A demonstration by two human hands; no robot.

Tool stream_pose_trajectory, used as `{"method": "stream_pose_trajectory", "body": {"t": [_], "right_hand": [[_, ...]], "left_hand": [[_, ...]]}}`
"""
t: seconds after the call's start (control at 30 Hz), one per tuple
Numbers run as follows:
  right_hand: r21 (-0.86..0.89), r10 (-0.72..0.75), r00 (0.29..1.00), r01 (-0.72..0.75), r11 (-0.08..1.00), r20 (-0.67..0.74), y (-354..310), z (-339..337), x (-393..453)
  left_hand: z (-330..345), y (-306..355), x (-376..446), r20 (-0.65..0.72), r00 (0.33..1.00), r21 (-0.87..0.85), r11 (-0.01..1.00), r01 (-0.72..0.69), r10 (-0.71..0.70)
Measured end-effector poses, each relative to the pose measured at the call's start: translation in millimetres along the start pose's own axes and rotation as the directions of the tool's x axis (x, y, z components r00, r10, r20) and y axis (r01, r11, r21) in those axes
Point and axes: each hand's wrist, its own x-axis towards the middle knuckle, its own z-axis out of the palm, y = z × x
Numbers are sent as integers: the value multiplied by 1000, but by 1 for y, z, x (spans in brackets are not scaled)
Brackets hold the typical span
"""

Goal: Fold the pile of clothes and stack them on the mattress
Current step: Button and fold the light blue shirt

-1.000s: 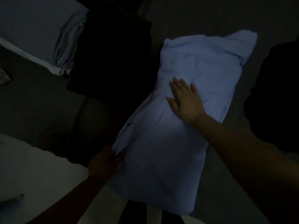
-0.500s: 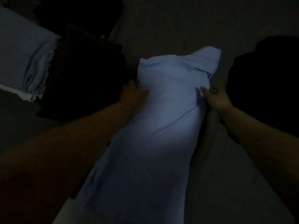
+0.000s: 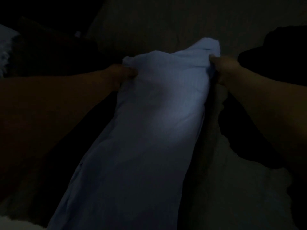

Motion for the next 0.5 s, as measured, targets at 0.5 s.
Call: {"method": "stream_pose_trajectory", "body": {"t": [0.5], "right_hand": [[20, 162, 911, -183, 983, 379, 18, -4, 18]], "left_hand": [[30, 4, 23, -119, 993, -3, 1000, 3, -3]]}}
